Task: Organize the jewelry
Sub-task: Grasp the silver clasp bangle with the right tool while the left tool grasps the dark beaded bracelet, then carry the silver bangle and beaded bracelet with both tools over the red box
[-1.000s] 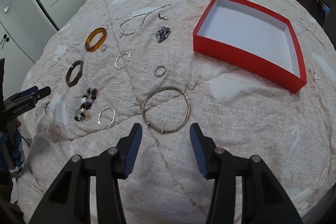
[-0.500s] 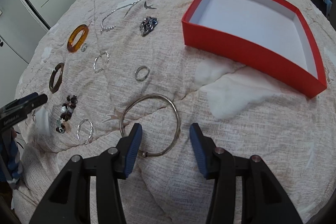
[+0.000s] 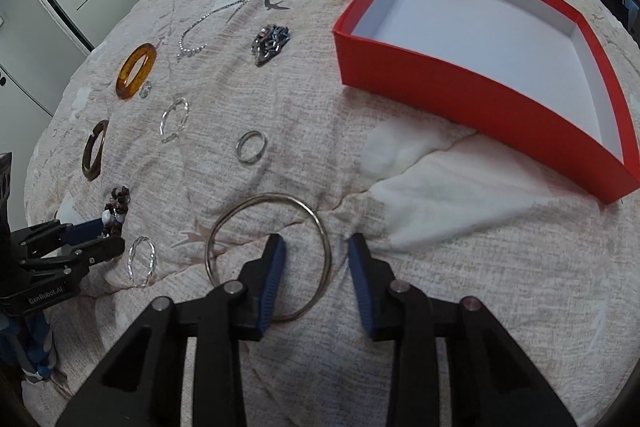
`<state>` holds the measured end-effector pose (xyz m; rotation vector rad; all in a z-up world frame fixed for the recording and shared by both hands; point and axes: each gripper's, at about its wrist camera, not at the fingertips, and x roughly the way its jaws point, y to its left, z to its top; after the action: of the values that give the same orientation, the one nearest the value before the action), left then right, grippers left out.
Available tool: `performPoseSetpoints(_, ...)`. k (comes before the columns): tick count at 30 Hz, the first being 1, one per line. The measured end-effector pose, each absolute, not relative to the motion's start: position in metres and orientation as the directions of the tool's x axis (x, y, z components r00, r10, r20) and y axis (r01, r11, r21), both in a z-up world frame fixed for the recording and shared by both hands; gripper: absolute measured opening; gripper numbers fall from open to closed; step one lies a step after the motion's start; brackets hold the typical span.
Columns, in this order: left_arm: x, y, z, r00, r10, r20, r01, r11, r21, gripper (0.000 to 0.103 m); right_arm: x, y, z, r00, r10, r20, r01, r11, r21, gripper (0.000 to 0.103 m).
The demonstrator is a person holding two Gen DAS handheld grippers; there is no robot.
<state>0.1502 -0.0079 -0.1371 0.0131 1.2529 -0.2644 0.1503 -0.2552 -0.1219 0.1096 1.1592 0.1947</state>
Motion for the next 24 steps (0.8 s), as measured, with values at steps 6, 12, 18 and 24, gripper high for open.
performPoseSetpoints(6, 0.155, -0.014, -0.147, 0.289, -0.168, -0.943, 0.214, 0.971, -0.107, 0.028, 0.152, -0.253, -0.13, 0.376, 0.189, -0.907, -0.106, 0.981, 0.161, 0.026)
performPoseSetpoints(12, 0.155, -0.014, -0.147, 0.311, -0.163, -0.936, 0.217, 0.971, -0.097, 0.02, 0.155, -0.249, -0.134, 0.386, 0.179, -0.905, -0.12, 0.982, 0.143, 0.016)
performPoseSetpoints(18, 0.146, -0.02, -0.136, 0.35, -0.136, -0.927, 0.225, 0.973, -0.058, 0.013, 0.149, -0.253, -0.13, 0.408, 0.177, -0.896, -0.121, 0.983, 0.139, 0.005)
performPoseSetpoints(24, 0.136, -0.025, -0.119, 0.418, -0.092, -0.904, 0.229, 0.974, 0.007, 0.012, 0.14, -0.247, -0.115, 0.446, 0.141, -0.884, -0.131, 0.987, 0.091, 0.005)
